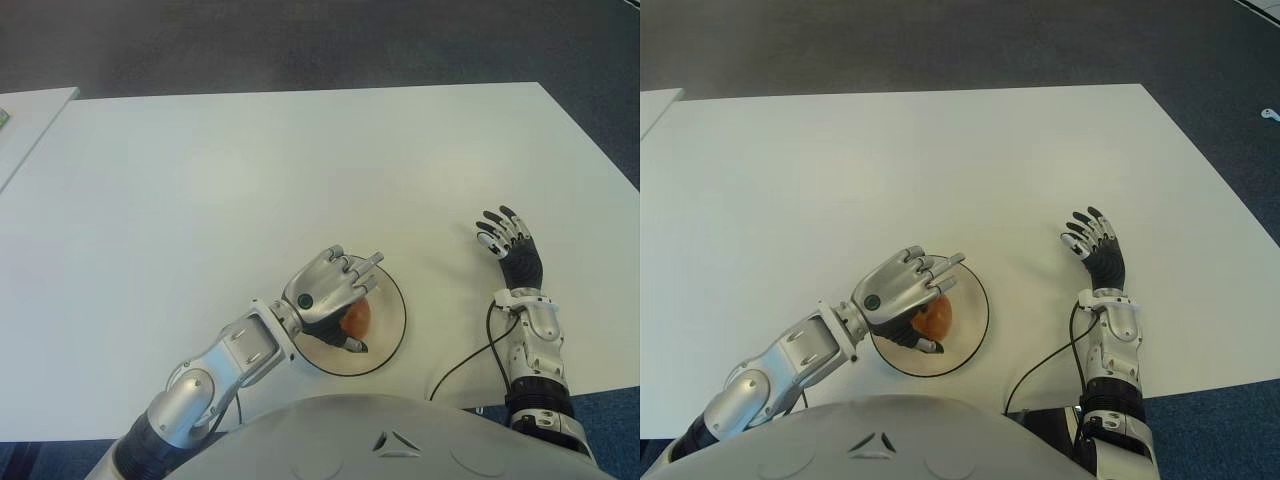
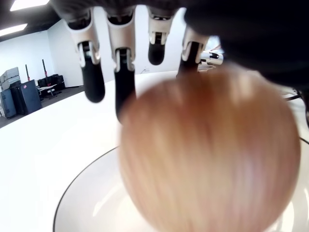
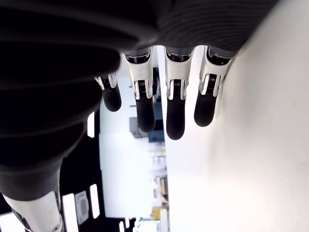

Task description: Put the apples into the plate.

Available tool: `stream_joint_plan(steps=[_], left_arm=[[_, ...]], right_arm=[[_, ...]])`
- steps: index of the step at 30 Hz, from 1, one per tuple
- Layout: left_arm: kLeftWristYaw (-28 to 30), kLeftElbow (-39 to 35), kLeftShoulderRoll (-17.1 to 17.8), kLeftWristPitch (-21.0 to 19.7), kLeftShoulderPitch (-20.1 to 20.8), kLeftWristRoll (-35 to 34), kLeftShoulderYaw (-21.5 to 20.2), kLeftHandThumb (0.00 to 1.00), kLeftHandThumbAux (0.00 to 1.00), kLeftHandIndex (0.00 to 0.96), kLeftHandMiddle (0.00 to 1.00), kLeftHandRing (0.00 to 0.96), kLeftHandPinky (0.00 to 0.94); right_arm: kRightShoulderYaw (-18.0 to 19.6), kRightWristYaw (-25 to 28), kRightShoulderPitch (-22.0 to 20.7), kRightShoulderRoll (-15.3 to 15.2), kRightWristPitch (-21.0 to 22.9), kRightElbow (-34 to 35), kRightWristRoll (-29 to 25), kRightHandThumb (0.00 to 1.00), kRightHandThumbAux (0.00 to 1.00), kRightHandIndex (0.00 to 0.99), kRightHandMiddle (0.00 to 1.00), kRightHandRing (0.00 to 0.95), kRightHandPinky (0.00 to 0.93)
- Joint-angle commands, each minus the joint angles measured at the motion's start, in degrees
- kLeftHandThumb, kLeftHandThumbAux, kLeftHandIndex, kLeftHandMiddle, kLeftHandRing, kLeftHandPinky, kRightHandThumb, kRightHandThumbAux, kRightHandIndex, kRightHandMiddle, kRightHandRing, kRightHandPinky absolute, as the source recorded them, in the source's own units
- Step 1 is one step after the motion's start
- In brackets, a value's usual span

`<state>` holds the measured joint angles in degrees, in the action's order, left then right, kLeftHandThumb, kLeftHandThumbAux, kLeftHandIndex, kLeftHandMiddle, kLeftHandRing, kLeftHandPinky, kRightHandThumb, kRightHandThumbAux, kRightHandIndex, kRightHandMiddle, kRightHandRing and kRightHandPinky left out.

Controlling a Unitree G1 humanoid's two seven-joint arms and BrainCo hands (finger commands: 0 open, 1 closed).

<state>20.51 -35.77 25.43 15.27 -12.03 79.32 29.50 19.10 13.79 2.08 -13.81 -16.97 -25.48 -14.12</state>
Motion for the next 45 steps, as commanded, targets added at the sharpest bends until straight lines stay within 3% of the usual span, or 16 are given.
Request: stream_joint_plan(steps=[1,13,23,25,28,31,33,37,39,42,45], left_arm=[[3.2,-0.6,0.8,0.4,0.6,-0.1,-0.6,0.010,0.274,0.000,0.000,0.000,0.000],[8.7,-3.2,0.5,0.1,0.0,-0.8,-1.9,0.001,0.267,0.000,0.000,0.000,0.000],[9.6,-3.9,0.2,-0.2,-0.2,-2.3,-3.4,0.015,0.257,0.000,0.000,0.000,0.000],[10.3,-3.9,-0.2,-0.7,-0.2,-2.5,-3.6,0.025,0.254,0.000,0.000,0.000,0.000],[10.2,-3.7,-1.6,-1.9,-0.9,-2.3,-4.1,0.045,0.255,0.000,0.000,0.000,0.000],[8.4,-2.6,-3.4,-4.1,-2.0,-2.4,-5.1,0.056,0.258,0.000,0.000,0.000,0.000],[4.0,0.3,-4.7,-6.0,-3.4,-2.2,-6.1,0.061,0.265,0.000,0.000,0.000,0.000],[-6.9,5.5,-8.2,-10.3,-4.6,-3.3,-9.7,0.079,0.307,0.000,0.000,0.000,0.010],[-13.1,7.4,-12.0,-13.4,-5.5,-3.7,-10.4,0.097,0.330,0.019,0.000,0.000,0.028],[-25.5,11.3,-22.0,-18.4,-7.7,-8.6,-10.8,0.166,0.365,0.087,0.027,0.017,0.064],[-32.7,13.7,-26.3,-19.1,-8.4,-12.4,-11.1,0.215,0.403,0.148,0.060,0.042,0.096]], right_arm=[[-0.4,0.1,1.4,1.3,1.7,-2.6,-0.3,0.177,0.710,0.118,0.230,0.248,0.244],[-1.4,-1.2,1.8,1.2,3.7,-0.6,0.7,0.179,0.714,0.118,0.231,0.241,0.235],[-2.1,-1.4,1.9,2.4,1.1,-0.8,1.2,0.180,0.704,0.125,0.218,0.230,0.236],[-2.2,-1.2,1.8,2.4,1.2,-0.9,1.2,0.173,0.701,0.124,0.216,0.227,0.230],[-3.0,-1.8,0.4,5.4,-0.6,-1.6,0.5,0.168,0.692,0.133,0.218,0.229,0.246],[-2.7,-0.9,0.0,5.0,0.3,-2.2,-0.5,0.177,0.684,0.148,0.219,0.233,0.261],[-1.9,-0.1,-0.5,1.8,3.7,-1.1,-0.8,0.182,0.684,0.154,0.217,0.233,0.263],[-3.0,-1.0,-0.6,4.2,1.1,-1.8,0.2,0.187,0.679,0.157,0.216,0.238,0.269],[-2.9,-0.4,-1.1,3.9,0.0,-3.1,0.2,0.189,0.674,0.158,0.219,0.240,0.272],[-3.0,0.2,-1.9,3.6,-1.8,-5.5,0.6,0.191,0.668,0.162,0.227,0.247,0.277],[-3.3,0.4,-2.1,3.4,-2.4,-6.3,0.9,0.198,0.663,0.163,0.237,0.256,0.283]])
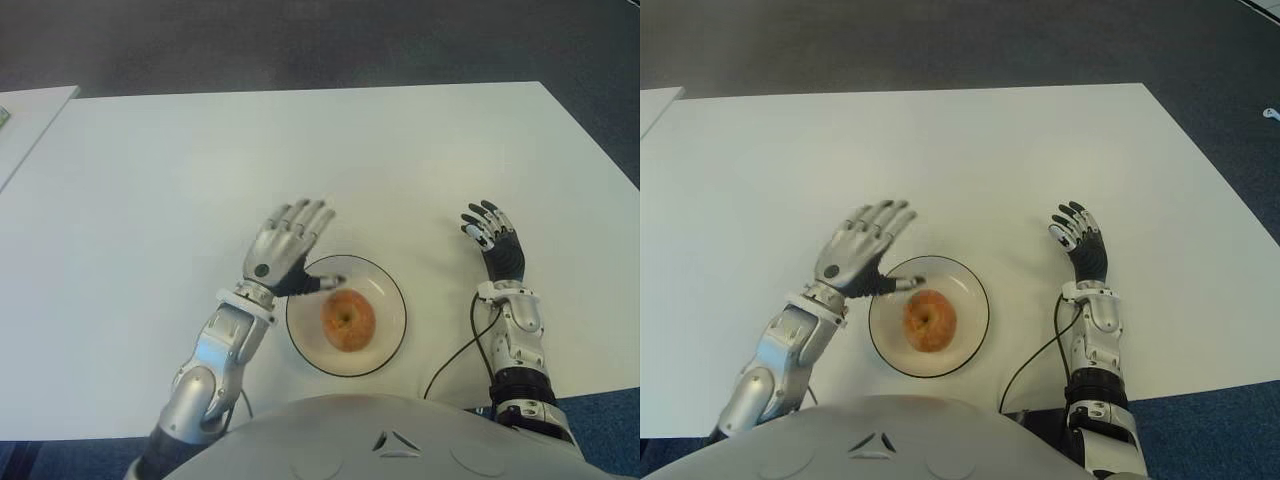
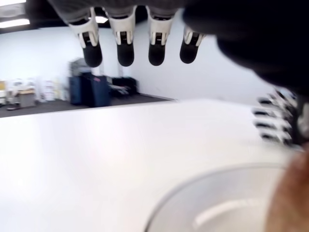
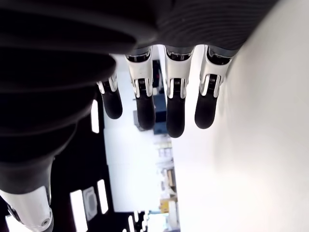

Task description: Put the apples into the plate.

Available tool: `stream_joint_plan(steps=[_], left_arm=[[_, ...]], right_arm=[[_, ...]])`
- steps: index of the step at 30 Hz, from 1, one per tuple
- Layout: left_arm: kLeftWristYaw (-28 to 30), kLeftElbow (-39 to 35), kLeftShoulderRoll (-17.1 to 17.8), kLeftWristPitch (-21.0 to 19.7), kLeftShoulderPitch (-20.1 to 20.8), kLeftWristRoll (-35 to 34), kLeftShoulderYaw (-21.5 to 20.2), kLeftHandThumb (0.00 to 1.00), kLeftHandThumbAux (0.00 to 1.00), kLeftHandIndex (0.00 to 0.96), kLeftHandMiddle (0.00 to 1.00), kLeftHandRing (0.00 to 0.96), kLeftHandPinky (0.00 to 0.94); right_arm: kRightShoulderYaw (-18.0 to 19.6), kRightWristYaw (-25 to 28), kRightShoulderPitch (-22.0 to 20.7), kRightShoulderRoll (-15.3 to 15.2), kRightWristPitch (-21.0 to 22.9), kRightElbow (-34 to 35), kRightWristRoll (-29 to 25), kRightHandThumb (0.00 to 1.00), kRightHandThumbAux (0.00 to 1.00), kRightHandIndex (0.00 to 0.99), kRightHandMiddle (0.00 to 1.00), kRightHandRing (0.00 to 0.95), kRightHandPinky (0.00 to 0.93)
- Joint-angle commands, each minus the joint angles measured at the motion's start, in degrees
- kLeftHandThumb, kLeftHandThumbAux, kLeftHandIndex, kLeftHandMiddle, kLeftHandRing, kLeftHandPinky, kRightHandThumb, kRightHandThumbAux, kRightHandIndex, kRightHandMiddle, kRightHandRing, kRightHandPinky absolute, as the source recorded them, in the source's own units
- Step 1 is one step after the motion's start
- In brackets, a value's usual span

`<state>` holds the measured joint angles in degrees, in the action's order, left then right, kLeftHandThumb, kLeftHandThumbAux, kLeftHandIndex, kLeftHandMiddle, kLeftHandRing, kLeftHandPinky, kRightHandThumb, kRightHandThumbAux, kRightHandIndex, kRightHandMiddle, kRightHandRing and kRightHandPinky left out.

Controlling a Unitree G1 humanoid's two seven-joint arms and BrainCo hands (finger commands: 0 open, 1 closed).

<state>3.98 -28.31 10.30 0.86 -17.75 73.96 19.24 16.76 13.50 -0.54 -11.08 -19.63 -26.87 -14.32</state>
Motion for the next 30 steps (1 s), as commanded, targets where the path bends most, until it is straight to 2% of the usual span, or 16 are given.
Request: stream_joint_plan(steps=[1,4,8,12,16,23,30], left_arm=[[-18.3,6.9,-12.4,-4.6,-2.9,-8.5,-1.0,0.239,0.404,0.169,0.073,0.053,0.107],[-23.0,8.5,-14.6,-3.7,-3.1,-12.0,-1.9,0.285,0.411,0.215,0.105,0.084,0.144],[-27.4,9.6,-16.2,-2.0,-4.6,-18.4,-3.3,0.297,0.432,0.251,0.133,0.110,0.164],[-30.2,12.4,-14.9,0.9,-6.0,-25.9,-5.2,0.244,0.448,0.259,0.142,0.114,0.154],[-32.1,18.5,-13.1,6.9,-5.1,-34.0,-6.8,0.186,0.455,0.257,0.141,0.112,0.139],[-33.3,23.2,-12.8,12.7,-3.9,-39.9,-7.6,0.116,0.469,0.243,0.139,0.110,0.116],[-34.3,24.7,-12.6,15.5,-4.4,-41.5,-8.0,0.091,0.495,0.201,0.132,0.102,0.073]], right_arm=[[-1.2,0.6,0.5,0.5,0.6,-4.9,1.4,0.199,0.662,0.163,0.240,0.258,0.285],[-1.7,0.4,0.4,-0.2,2.9,-2.9,1.8,0.201,0.664,0.160,0.250,0.270,0.296],[-1.8,0.7,0.1,0.3,3.1,-2.7,1.2,0.206,0.664,0.157,0.260,0.282,0.304],[-2.4,0.2,-0.5,1.8,2.9,-1.5,0.6,0.221,0.647,0.162,0.270,0.291,0.308],[-2.9,0.7,0.5,1.5,2.9,0.8,0.9,0.230,0.634,0.163,0.274,0.286,0.290],[-3.2,0.8,1.8,2.5,2.7,3.8,0.1,0.256,0.620,0.187,0.286,0.289,0.299],[-3.3,1.3,2.0,3.2,2.4,4.4,-0.1,0.292,0.610,0.193,0.285,0.290,0.304]])
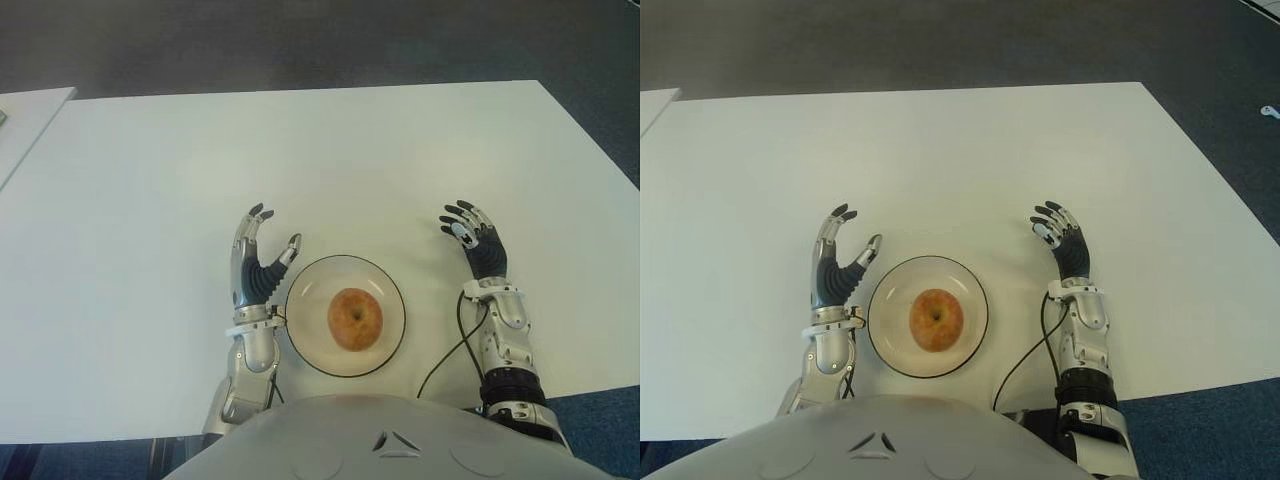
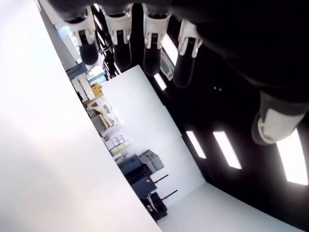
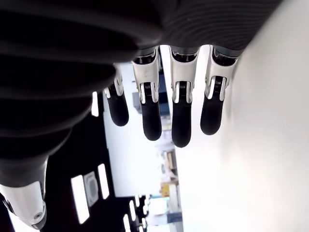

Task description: Put the apples into the plate.

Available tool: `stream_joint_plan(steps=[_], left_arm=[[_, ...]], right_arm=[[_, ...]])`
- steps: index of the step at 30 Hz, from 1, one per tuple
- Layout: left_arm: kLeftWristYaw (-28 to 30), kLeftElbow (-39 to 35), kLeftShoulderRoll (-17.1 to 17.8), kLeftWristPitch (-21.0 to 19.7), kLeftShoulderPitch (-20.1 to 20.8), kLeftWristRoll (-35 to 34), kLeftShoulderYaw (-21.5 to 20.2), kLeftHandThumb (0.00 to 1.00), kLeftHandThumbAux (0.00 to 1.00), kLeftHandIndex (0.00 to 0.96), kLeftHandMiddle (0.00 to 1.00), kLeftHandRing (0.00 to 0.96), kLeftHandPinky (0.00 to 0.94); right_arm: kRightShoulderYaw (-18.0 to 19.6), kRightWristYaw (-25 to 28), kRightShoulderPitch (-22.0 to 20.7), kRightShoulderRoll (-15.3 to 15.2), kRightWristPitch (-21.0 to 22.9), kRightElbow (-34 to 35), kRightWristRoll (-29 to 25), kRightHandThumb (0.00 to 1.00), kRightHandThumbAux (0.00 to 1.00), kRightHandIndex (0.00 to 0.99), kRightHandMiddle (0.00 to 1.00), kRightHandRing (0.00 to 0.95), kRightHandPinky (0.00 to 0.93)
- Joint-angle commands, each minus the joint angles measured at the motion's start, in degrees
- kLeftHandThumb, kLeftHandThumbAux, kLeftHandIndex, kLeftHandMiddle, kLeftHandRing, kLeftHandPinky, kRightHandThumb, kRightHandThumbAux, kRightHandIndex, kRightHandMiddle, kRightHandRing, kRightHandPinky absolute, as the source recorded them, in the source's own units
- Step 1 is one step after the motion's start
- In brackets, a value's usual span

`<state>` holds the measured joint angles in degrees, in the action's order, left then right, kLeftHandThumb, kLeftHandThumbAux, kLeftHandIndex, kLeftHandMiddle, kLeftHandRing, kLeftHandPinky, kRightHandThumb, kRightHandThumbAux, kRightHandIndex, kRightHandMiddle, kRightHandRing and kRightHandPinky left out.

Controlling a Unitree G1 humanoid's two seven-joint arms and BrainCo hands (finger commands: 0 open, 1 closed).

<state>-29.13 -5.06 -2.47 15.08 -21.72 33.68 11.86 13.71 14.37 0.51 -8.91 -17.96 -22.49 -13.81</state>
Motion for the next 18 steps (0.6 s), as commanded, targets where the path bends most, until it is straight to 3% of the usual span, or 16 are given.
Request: stream_joint_plan(steps=[1,6,12,18], left_arm=[[-1.3,1.5,0.2,1.5,-0.7,-1.3,-0.7,0.087,0.500,0.189,0.129,0.097,0.062],[-1.5,1.0,0.2,2.5,-2.2,-1.9,-1.0,0.077,0.513,0.170,0.125,0.087,0.054],[-1.6,-0.9,-0.4,2.9,-4.8,-2.8,-1.2,0.095,0.555,0.214,0.205,0.178,0.181],[-1.0,-3.5,-1.3,2.3,-8.3,-3.2,-0.2,0.105,0.546,0.228,0.235,0.213,0.204]], right_arm=[[-0.3,0.5,1.1,1.2,0.7,0.2,-0.7,0.303,0.609,0.194,0.281,0.287,0.302],[-0.8,0.9,1.9,1.8,1.2,1.7,-1.0,0.334,0.607,0.199,0.263,0.272,0.294],[-2.6,1.8,3.6,2.0,4.3,7.0,-1.2,0.337,0.619,0.193,0.214,0.210,0.216],[-3.6,3.7,4.8,1.5,6.3,9.3,-1.5,0.307,0.627,0.198,0.194,0.179,0.181]])
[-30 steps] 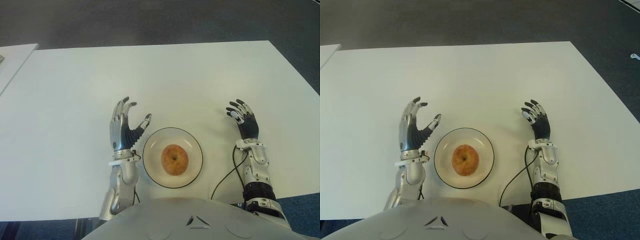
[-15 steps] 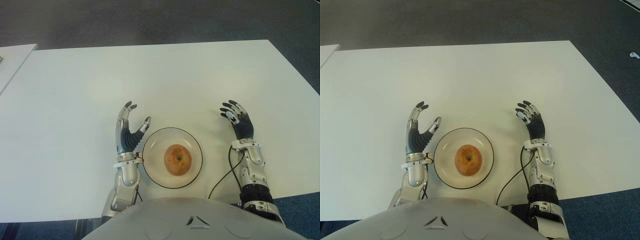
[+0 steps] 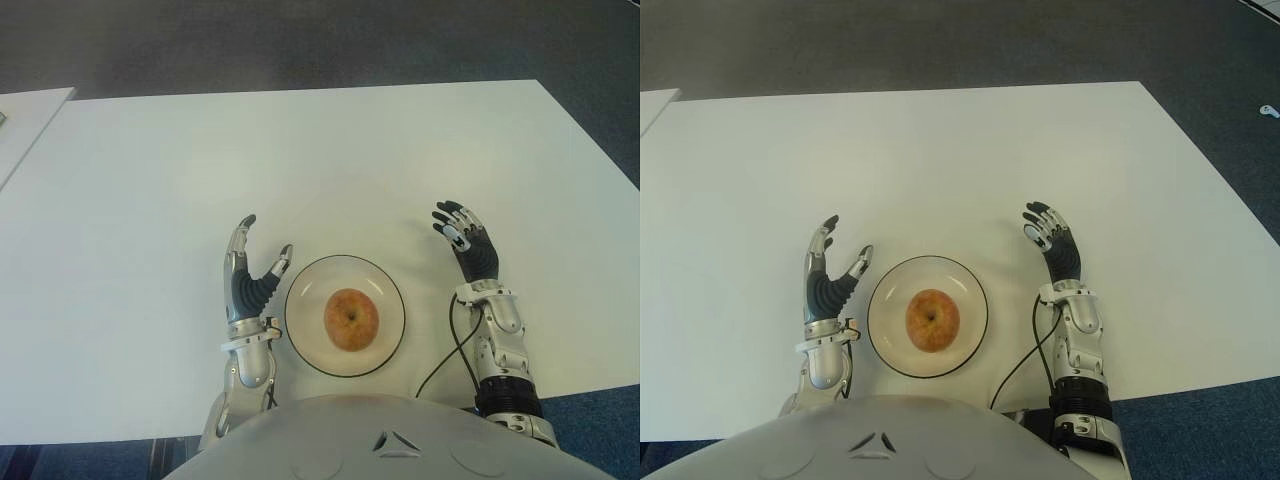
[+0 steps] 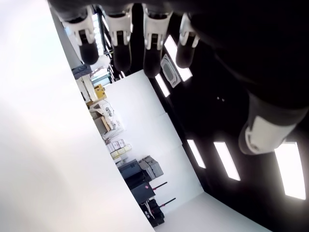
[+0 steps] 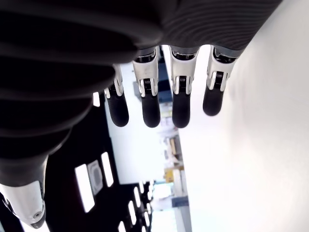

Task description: Put the apples into the plate.

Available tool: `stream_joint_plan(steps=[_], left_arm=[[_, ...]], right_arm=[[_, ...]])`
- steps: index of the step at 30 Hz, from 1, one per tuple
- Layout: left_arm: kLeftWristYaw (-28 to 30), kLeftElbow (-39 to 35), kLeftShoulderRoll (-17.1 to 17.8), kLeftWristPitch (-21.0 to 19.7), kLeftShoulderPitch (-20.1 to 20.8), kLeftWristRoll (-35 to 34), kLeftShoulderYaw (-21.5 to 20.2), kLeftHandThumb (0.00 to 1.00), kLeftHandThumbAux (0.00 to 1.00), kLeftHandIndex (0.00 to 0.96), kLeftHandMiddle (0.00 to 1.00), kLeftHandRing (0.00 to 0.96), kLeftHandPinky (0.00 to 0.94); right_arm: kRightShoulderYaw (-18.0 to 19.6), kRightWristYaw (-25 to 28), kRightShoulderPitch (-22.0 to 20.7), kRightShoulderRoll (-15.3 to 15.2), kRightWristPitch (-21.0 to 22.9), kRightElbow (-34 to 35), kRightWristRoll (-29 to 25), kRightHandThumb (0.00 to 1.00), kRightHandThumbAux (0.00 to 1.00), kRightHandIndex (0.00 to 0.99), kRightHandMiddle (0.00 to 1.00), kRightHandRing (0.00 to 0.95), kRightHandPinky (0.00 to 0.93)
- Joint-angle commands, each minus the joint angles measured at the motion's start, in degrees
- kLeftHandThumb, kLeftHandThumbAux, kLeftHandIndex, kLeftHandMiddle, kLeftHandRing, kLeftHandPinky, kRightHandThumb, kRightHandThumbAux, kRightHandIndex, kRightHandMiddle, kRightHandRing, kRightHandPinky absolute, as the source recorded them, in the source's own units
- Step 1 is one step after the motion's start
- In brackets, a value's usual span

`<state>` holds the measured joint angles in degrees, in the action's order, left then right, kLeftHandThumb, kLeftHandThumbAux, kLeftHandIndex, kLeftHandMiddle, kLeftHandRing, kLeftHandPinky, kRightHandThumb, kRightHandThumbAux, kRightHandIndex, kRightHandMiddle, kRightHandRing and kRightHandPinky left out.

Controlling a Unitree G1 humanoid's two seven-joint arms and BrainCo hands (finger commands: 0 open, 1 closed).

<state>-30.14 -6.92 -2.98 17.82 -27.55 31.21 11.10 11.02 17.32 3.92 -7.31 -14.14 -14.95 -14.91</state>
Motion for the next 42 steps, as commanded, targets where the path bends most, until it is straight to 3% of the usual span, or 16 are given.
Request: stream_joint_plan(steps=[1,11,16,24,27,30,42], left_arm=[[0.0,-1.8,-0.9,-0.4,-3.1,-0.7,0.8,0.105,0.545,0.228,0.235,0.214,0.204],[2.1,-2.9,0.2,0.2,-7.3,-1.5,2.1,0.100,0.478,0.198,0.165,0.138,0.107],[4.4,-3.5,1.3,0.7,-9.0,-3.1,2.1,0.090,0.483,0.163,0.129,0.102,0.085],[9.6,-5.3,2.7,-0.5,-11.4,-6.8,2.4,0.078,0.479,0.106,0.079,0.056,0.039],[11.5,-6.1,3.6,-1.0,-12.4,-7.5,2.3,0.071,0.483,0.079,0.059,0.038,0.022],[13.1,-7.5,4.3,-2.0,-13.3,-8.6,1.2,0.055,0.490,0.052,0.037,0.021,0.014],[16.6,-10.8,5.3,-4.0,-14.4,-13.2,-3.6,0.025,0.488,0.003,0.001,0.000,0.017]], right_arm=[[-1.1,0.8,1.7,0.0,3.0,2.5,-0.4,0.307,0.627,0.199,0.194,0.178,0.180],[-2.5,1.7,4.3,0.8,4.7,8.1,-1.0,0.289,0.611,0.208,0.179,0.148,0.132],[-3.2,1.8,6.2,0.8,4.3,10.4,-0.2,0.234,0.617,0.178,0.161,0.127,0.107],[-4.4,0.9,8.2,0.9,5.4,13.6,0.6,0.176,0.629,0.170,0.153,0.125,0.132],[-5.5,-0.1,9.2,2.5,4.9,14.2,1.1,0.146,0.633,0.170,0.157,0.133,0.145],[-6.4,-0.8,9.9,4.4,3.9,13.8,0.6,0.153,0.639,0.176,0.165,0.143,0.165],[-6.4,-0.1,9.9,7.4,-0.3,12.3,-0.3,0.241,0.652,0.208,0.194,0.171,0.163]])
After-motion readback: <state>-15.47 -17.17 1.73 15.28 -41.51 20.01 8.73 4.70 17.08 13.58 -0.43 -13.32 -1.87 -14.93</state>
